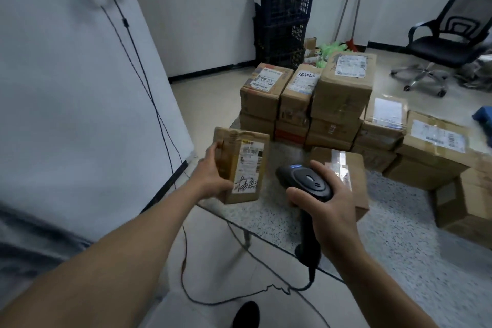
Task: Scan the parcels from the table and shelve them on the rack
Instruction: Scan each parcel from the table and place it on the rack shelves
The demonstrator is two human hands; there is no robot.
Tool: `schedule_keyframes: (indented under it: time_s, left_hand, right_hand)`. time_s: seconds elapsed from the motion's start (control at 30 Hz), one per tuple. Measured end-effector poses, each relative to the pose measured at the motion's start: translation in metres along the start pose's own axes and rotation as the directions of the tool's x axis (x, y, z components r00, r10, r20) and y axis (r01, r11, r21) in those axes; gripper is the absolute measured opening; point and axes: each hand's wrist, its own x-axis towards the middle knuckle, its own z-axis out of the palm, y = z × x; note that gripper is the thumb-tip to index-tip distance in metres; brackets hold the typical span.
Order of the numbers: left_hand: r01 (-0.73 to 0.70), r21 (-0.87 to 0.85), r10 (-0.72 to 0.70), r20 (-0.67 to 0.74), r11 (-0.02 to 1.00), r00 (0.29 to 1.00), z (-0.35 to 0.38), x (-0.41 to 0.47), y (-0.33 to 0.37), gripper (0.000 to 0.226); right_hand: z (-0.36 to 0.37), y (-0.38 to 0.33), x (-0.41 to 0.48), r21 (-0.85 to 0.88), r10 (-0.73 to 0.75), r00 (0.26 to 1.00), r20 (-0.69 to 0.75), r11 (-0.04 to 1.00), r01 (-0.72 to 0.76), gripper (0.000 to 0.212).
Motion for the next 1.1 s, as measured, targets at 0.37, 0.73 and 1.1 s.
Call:
schedule_keyframes:
  time_s: [0.37, 0.73, 1.1]
  left_hand:
    - [-0.077, -0.246, 0.021, -0.222, 0.966, 0.975, -0.059, -0.14, 0.003, 0.119]
    - [-0.121, -0.263, 0.043, -0.285, 0.957, 0.958, -0.089, -0.194, -0.011, 0.114]
    - [-0.156, -0.218, 0.085, -0.304, 0.963, 0.949, -0.102, -0.193, -0.012, 0.113]
  right_hand:
    - [0.001, -0.044, -0.093, 0.128, -0.106, 0.962, 0.252, 0.989, 0.075, 0.066]
    - [0.022, -0.07, -0.138, 0.147, -0.187, 0.932, 0.311, 0.978, 0.147, 0.078]
    - [0.032, -0.084, -0.145, 0.158, -0.235, 0.934, 0.268, 0.967, 0.198, 0.073]
